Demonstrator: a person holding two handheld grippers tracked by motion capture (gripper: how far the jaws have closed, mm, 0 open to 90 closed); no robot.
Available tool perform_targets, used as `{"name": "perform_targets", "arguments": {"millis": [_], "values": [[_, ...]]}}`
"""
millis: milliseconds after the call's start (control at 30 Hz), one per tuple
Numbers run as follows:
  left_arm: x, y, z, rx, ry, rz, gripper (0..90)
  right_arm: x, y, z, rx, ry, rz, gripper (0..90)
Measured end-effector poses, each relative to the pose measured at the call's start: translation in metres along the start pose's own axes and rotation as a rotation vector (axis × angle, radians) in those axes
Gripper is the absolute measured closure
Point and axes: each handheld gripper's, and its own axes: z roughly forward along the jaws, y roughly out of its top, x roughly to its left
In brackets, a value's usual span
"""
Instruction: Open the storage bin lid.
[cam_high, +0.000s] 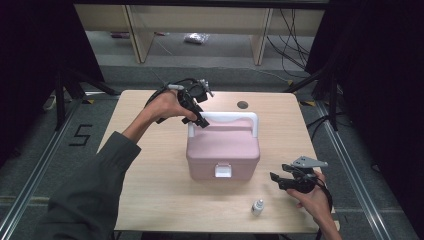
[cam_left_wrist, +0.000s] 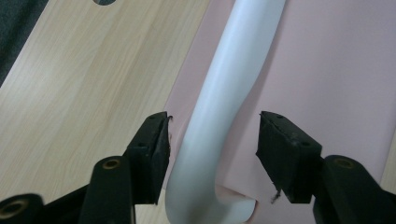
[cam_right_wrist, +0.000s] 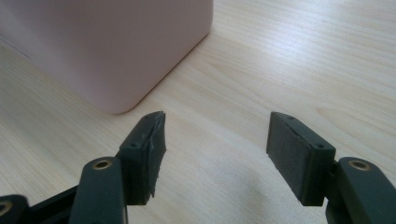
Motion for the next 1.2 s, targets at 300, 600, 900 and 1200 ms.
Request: {"name": "perform_targets", "arguments": {"millis": [300,600,900,1200], "values": [[0.003,0.000,0.000,0.020,0.005,0.027,55.4,0.003,0.001,0.000,0.007,0.002,0.004,38.9],[0.003,0.001,-0.006,0.035,0.017,0.075,67.6,0.003,0.001,0.000,0.009,-0.003,0.002,38.9],[0.002,0.001,-0.011,0.016,0.010,0.099,69.5,0.003,0.001,-0.001,0.002,0.001,0.005,39.9],[0.007,0.006,-0.029,-0.015,0.025,0.118,70.9,0.005,0.004,-0.006,-0.029,0.016,0.010,46.6]]}}
